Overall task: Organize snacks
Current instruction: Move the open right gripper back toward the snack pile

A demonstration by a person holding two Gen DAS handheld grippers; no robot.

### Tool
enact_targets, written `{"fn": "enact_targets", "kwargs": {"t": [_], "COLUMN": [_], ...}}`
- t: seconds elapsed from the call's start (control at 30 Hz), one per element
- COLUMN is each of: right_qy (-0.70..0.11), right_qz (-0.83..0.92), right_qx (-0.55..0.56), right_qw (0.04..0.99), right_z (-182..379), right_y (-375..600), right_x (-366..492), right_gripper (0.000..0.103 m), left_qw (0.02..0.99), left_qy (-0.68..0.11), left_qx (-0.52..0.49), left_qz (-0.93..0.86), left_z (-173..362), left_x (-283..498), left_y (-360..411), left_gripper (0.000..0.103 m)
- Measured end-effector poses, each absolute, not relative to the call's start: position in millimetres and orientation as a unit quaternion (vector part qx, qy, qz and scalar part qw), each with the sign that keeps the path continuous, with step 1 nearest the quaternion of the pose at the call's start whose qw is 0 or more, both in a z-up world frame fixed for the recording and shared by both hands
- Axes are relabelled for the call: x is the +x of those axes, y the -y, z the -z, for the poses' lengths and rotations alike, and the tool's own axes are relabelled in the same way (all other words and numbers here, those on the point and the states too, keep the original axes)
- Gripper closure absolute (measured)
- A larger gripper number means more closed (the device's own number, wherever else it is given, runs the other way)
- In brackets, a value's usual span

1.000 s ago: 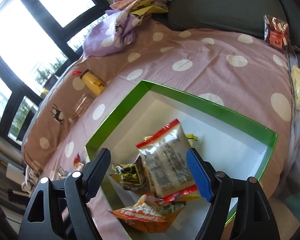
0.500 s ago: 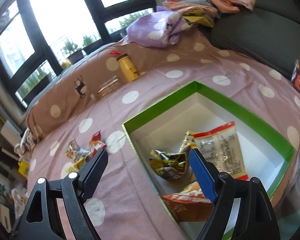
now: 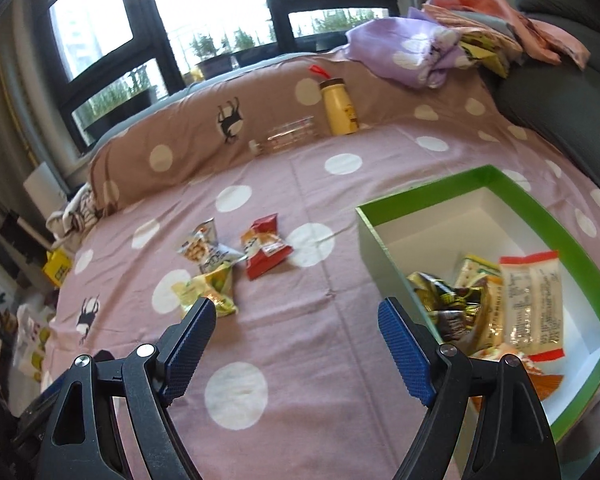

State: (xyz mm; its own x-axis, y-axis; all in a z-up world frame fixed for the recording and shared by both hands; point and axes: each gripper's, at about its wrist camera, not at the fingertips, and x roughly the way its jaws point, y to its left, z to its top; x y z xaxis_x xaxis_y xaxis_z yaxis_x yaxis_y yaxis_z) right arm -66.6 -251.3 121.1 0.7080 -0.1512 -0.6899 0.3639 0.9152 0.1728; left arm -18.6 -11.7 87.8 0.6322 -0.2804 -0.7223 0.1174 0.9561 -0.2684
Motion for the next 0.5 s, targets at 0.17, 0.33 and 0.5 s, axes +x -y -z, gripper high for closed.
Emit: {"fn": "enact_targets", "kwargs": {"t": [0.17, 0.33, 0.5], "right_qy": [-0.370, -0.394, -0.427], "right_qz": [0.110, 0.087, 0.059], "right_qx": [0.138, 0.156, 0.176], "right_qw": [0.912, 0.901, 0.885], "right_z": [-111, -100, -97], "right_y": [234, 234, 230], "right_x": [-55, -43, -16], "right_gripper": [0.019, 0.019, 0.019], "left_qw": [0.895, 0.891, 0.884], "left_qy": [-0.420, -0.436, -0.450], "left_qx": [-0.115, -0.110, -0.125], "left_qz": [0.096, 0.057, 0.033], "left_z": [-83, -75, -69], "left_x": [-14, -5, 2], "left_y": [-1, -12, -26], "left_gripper": [0.001, 0.001, 0.001]}}
